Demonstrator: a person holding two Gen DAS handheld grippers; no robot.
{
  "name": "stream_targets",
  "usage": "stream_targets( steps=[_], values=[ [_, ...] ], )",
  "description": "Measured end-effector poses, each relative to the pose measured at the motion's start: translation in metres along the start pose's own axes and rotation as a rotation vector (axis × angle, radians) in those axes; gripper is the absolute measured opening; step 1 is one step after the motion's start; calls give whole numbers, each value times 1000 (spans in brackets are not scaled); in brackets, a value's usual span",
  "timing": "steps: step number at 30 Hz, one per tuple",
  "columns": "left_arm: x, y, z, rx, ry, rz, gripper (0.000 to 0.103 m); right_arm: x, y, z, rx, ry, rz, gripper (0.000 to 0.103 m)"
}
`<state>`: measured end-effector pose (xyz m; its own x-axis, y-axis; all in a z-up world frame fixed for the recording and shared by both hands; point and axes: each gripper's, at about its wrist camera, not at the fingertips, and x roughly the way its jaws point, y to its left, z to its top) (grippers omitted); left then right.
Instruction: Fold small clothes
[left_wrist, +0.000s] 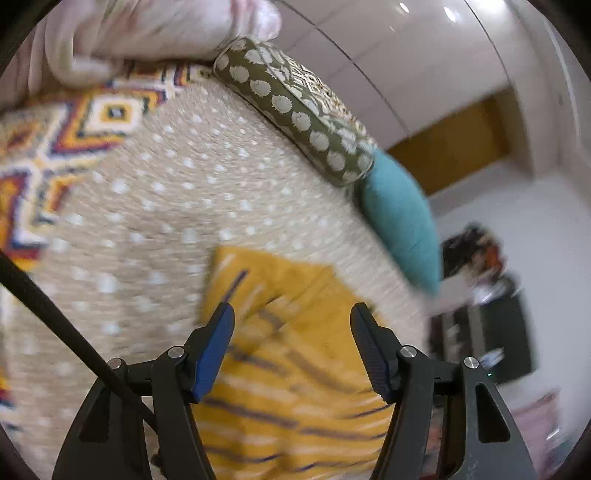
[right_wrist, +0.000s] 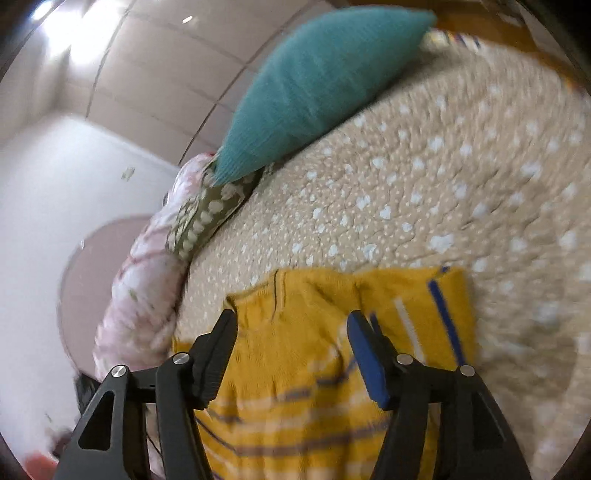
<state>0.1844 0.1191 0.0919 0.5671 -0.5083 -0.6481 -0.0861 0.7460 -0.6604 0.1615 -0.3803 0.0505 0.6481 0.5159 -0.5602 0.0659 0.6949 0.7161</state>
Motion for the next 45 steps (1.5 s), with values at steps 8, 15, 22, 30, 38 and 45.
stream_targets(
  steps=[8, 15, 22, 30, 38, 45],
  values=[
    [-5, 31, -71, 207, 140, 130, 65, -71, -17, -94, -164, 69, -120, 72],
    [21, 50, -104, 200, 210, 164, 34, -73, -26, -151, -181, 95, -154, 66],
    [-23, 28, -82, 238, 143, 251, 4, -106, -29, -137, -143, 50, -174, 11],
    [-33, 41, -96, 241, 104, 318, 10, -136, -46, -150, -108, -15, -316, 12],
    [-53, 63, -124, 295, -49, 509, 46, -97, 87, -154, -491, -92, -255, 50],
    [-40, 84, -149, 350, -88, 589, 57, 42, 189, -161, -687, 113, -191, 32]
  ],
)
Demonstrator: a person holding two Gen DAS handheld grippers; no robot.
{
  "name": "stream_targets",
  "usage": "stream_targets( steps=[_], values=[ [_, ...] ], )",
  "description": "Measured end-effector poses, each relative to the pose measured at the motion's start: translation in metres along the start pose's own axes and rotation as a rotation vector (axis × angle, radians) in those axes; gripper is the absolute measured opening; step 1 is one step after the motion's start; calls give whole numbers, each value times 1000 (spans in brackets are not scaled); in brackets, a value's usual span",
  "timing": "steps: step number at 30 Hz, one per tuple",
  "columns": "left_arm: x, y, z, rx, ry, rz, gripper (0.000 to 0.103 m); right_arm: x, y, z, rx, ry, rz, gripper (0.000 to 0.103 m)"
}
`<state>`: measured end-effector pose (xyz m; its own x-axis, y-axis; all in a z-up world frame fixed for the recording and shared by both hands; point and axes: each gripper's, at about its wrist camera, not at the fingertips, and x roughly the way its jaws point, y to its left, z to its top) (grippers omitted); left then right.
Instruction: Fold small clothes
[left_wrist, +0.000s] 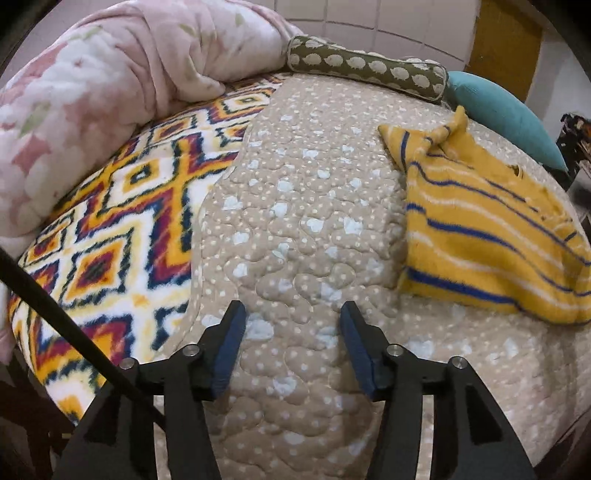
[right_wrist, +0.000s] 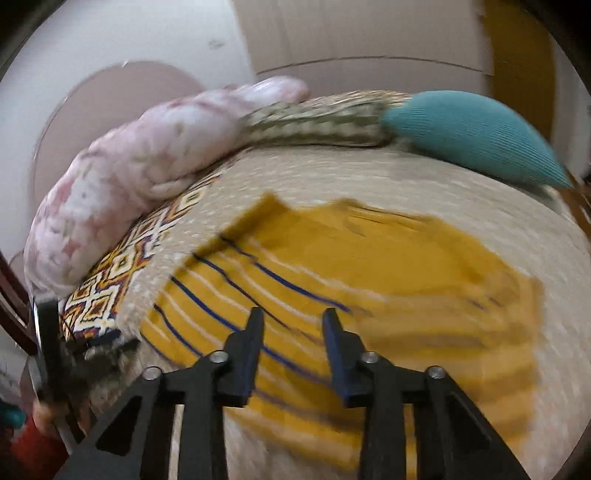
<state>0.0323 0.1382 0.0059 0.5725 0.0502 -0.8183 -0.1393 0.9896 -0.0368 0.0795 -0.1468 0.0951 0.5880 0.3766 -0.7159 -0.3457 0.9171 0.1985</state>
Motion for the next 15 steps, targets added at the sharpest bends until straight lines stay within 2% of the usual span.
stream_targets(
  steps=[2, 6, 8, 10, 15],
  values=[
    [2, -3, -3, 26, -28, 16, 66, 41, 19, 23, -43, 23, -24, 25],
    [9, -3, -5, 17, -52, 18, 79, 120, 36, 56, -68, 113, -67, 20],
    [10, -1, -6, 6, -63, 4, 82, 159, 44, 66, -48, 183, -40, 13],
    [11, -2, -8, 11, -83, 6, 83, 180, 55, 69, -50, 213, -19, 12],
    [13, -5, -10, 22, -108, 12, 88, 210, 99, 76, -153, 209, -35, 13]
  ],
)
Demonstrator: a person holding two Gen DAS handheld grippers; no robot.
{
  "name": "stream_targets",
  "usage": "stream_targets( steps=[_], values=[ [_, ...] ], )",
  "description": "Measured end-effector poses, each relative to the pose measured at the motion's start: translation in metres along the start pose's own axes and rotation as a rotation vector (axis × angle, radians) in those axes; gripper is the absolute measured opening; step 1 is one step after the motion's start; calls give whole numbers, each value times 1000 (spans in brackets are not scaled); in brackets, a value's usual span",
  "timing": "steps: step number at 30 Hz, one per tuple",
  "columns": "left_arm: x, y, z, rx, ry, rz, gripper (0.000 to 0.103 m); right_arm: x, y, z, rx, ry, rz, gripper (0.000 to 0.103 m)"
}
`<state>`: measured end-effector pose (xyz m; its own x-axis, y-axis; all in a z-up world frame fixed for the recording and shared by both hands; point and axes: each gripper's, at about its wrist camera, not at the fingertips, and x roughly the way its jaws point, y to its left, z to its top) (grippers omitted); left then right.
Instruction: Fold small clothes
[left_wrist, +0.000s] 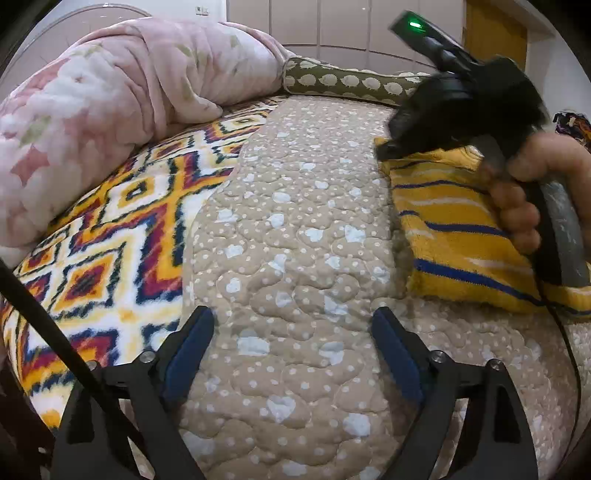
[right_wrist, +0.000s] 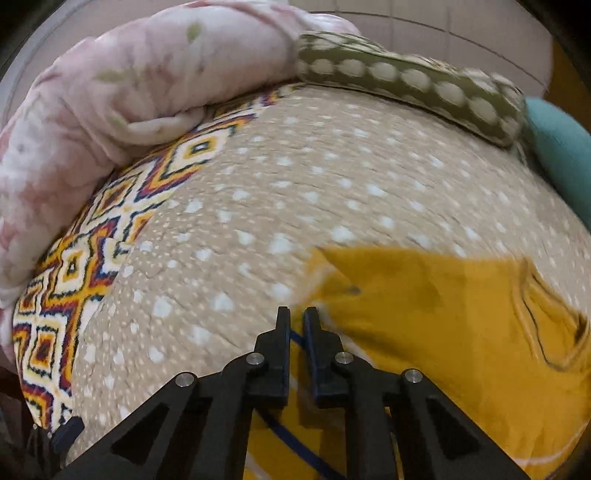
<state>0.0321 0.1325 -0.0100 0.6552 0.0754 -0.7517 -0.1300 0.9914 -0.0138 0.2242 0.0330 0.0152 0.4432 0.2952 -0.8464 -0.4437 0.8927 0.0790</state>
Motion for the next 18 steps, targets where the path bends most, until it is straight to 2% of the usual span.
stream_targets(
  steps=[4, 9, 12, 16, 18],
  values=[
    [0, 0, 0, 1, -4, -2, 89, -1, 17, 3, -53, 4, 14, 14],
    [0, 0, 0, 4, -9, -1, 89, -61, 3, -24, 14, -97, 47, 15],
    [-1, -1, -1, 7, -11, 5, 89, -100, -21, -63, 41, -124, 27, 20],
    [-5, -2, -1, 8, 3, 7, 89, -132, -79, -120, 123, -117, -60, 23],
    [-11, 1, 2, -9, 27, -4, 88, -146, -122, -155, 223, -102, -100, 23]
  ],
)
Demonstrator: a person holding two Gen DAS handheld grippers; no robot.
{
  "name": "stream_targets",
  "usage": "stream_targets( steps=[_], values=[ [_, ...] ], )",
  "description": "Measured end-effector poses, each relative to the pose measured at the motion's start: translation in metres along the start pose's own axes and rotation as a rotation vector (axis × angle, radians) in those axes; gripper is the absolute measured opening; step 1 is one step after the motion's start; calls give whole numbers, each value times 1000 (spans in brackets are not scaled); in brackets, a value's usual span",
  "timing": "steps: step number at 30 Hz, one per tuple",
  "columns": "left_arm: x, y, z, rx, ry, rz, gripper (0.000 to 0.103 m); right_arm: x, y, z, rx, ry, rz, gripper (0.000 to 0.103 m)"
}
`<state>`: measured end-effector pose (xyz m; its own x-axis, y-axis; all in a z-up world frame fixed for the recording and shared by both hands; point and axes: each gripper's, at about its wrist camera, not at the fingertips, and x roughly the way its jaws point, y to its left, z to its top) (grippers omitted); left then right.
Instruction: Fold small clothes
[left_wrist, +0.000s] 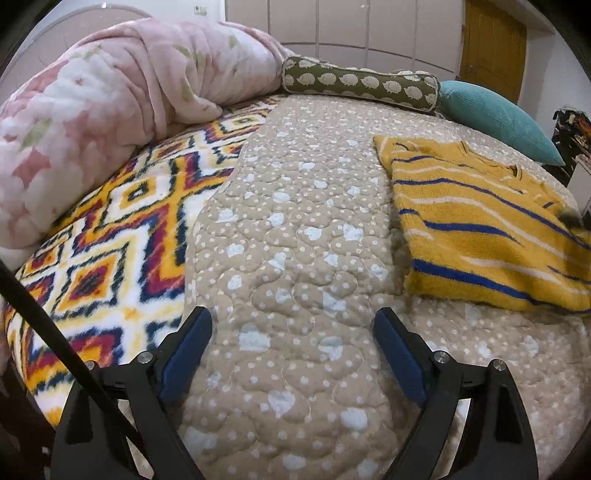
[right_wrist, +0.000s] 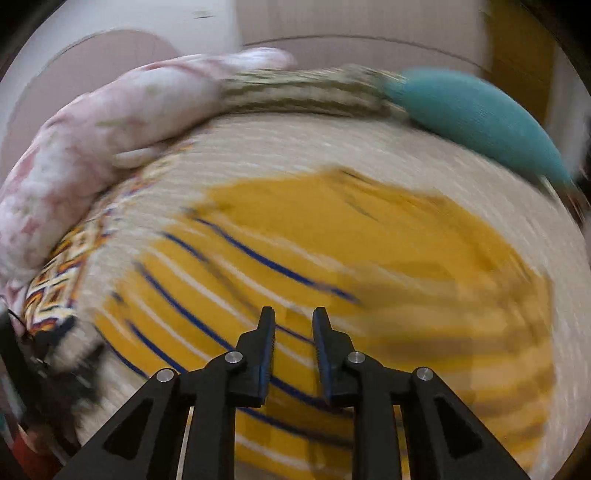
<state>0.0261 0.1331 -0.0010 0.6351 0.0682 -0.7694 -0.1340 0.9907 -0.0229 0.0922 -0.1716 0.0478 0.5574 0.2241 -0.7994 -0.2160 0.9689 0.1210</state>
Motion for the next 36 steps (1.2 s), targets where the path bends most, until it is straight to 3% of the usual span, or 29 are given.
stream_targets(
  steps=[3, 4, 5, 7, 9, 10, 12, 14, 23, 31, 36],
  values=[
    [-18, 6, 1, -45, -4, -27, 88, -18, -70, -29, 164, -2, -13, 22],
    [-29, 6, 0, -56, -15, -27, 88, -27, -91, -38, 216, -19, 2, 16],
    [-35, 5, 0, -57, -19, -25, 88, -37, -109, -46, 267, -37, 16, 17],
    [-50, 1, 0, -61, -22, -18, 88, -56, -140, -61, 345, -75, -50, 22],
    [-60, -3, 1, -67, -23, -27, 88, -73, -164, -74, 417, -122, -24, 22],
    [-67, -8, 1, -68, -24, -42, 88, -81, -174, -82, 460, -142, 6, 25],
    [-75, -17, 2, -61, -28, -63, 88, -97, -189, -97, 525, -186, 35, 41],
    [-84, -34, 4, -37, -29, -91, 88, -107, -196, -111, 554, -222, 61, 52],
    [-94, -92, -1, 60, -5, -147, 88, -107, -193, -157, 630, -225, 202, 56],
    [-90, -100, -7, 60, 35, -156, 88, -73, -183, -151, 650, -201, 248, 61],
    [-89, -125, 13, 121, 13, -212, 88, -60, -176, -140, 658, -196, 259, 61]
  ],
)
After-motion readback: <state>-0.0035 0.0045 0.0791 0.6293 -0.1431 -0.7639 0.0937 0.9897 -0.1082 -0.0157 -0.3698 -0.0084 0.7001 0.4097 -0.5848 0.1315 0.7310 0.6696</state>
